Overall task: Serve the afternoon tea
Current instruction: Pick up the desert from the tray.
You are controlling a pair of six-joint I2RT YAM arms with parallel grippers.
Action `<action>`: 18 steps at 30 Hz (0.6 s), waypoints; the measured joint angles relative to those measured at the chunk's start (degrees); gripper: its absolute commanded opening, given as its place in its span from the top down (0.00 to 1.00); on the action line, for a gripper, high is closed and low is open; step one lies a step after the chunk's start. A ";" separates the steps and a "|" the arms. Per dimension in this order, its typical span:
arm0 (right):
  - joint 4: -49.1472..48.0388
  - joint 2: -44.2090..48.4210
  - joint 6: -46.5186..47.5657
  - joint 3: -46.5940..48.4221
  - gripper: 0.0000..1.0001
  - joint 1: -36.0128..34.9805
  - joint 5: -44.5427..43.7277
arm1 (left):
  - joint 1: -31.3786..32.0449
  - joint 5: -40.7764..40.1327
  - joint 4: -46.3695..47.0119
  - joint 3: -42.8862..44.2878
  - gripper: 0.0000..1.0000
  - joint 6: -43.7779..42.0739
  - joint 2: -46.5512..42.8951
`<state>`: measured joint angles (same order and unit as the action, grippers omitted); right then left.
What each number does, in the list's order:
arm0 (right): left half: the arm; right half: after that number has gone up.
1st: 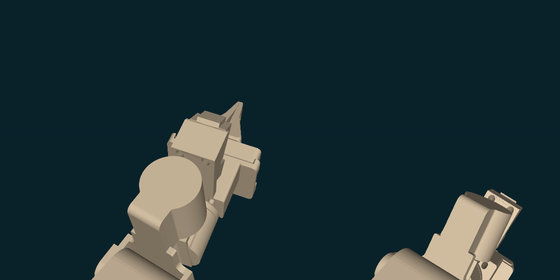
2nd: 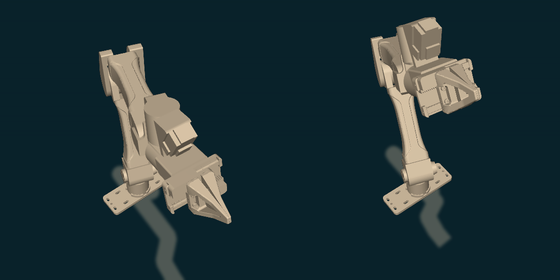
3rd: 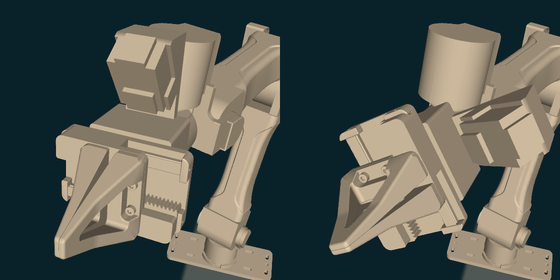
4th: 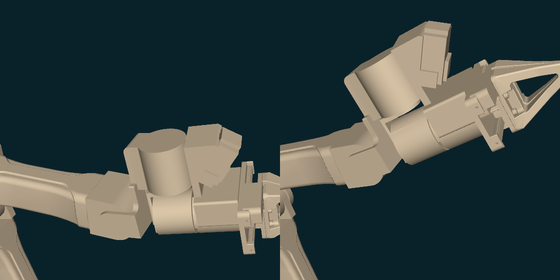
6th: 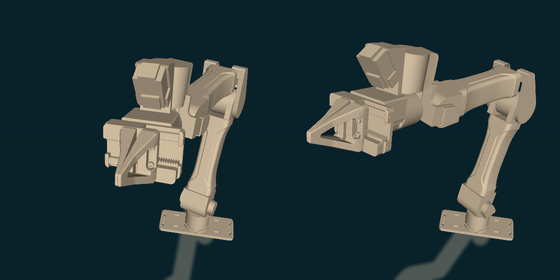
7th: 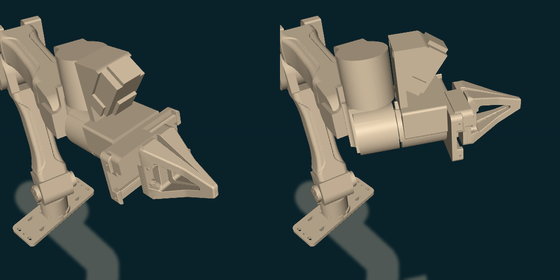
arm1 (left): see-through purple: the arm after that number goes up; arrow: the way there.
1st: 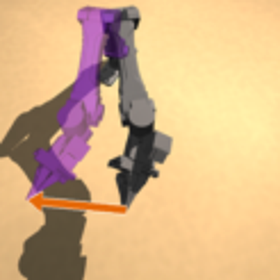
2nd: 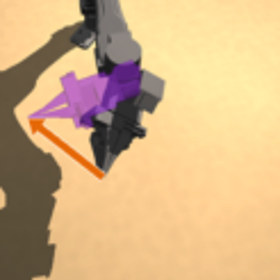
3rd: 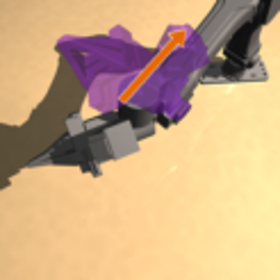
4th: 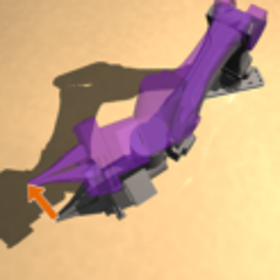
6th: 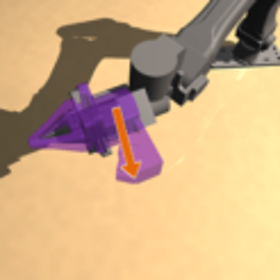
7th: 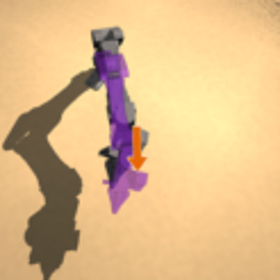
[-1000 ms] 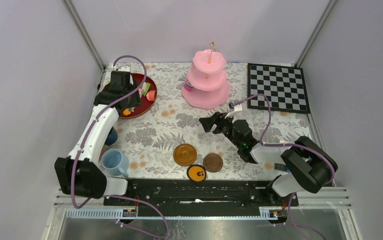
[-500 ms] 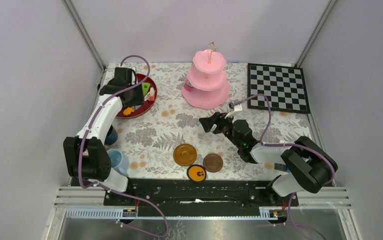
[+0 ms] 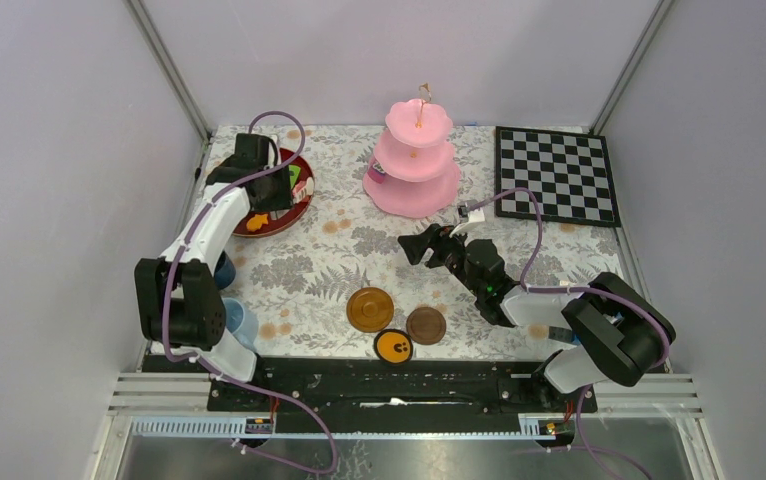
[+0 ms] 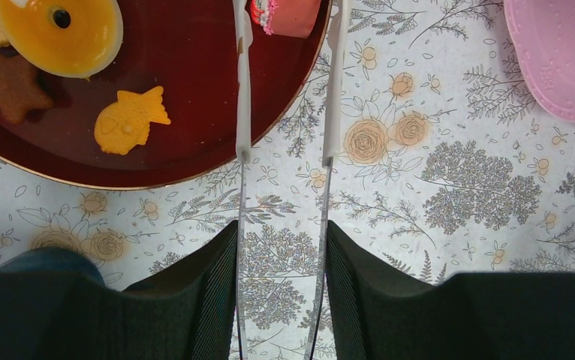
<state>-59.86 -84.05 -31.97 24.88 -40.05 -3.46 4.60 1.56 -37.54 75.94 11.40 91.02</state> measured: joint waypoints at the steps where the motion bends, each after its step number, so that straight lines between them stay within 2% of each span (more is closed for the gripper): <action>1: 0.00 0.00 0.00 0.00 0.21 0.00 -0.02 | 0.00 0.00 0.00 0.00 0.58 0.00 0.07; 18: 0.00 0.00 0.00 0.00 0.21 0.00 0.02 | 0.00 -0.24 1.20 0.13 0.60 0.00 1.33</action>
<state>-59.86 -84.05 -31.97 24.88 -40.05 -3.44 4.60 1.32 -36.34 76.07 11.40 92.36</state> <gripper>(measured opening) 0.793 0.420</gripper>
